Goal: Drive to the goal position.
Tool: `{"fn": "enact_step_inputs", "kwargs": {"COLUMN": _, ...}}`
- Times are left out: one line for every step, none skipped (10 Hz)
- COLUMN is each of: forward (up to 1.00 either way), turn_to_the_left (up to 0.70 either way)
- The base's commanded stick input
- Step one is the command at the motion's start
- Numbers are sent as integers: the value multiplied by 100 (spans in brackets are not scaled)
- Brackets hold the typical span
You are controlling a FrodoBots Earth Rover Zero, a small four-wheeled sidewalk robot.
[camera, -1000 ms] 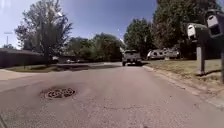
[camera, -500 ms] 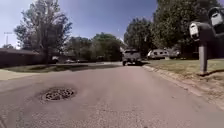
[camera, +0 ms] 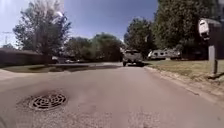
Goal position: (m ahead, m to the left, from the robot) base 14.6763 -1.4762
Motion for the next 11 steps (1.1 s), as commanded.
{"fn": "enact_step_inputs", "kwargs": {"forward": 70, "turn_to_the_left": 0}}
{"fn": "enact_step_inputs", "kwargs": {"forward": 70, "turn_to_the_left": 0}}
{"fn": "enact_step_inputs", "kwargs": {"forward": 70, "turn_to_the_left": 0}}
{"fn": "enact_step_inputs", "kwargs": {"forward": 70, "turn_to_the_left": 0}}
{"fn": "enact_step_inputs", "kwargs": {"forward": 70, "turn_to_the_left": 0}}
{"fn": "enact_step_inputs", "kwargs": {"forward": 70, "turn_to_the_left": 0}}
{"fn": "enact_step_inputs", "kwargs": {"forward": 70, "turn_to_the_left": 0}}
{"fn": "enact_step_inputs", "kwargs": {"forward": 70, "turn_to_the_left": 0}}
{"fn": "enact_step_inputs", "kwargs": {"forward": 70, "turn_to_the_left": 0}}
{"fn": "enact_step_inputs", "kwargs": {"forward": 70, "turn_to_the_left": 0}}
{"fn": "enact_step_inputs", "kwargs": {"forward": 70, "turn_to_the_left": 0}}
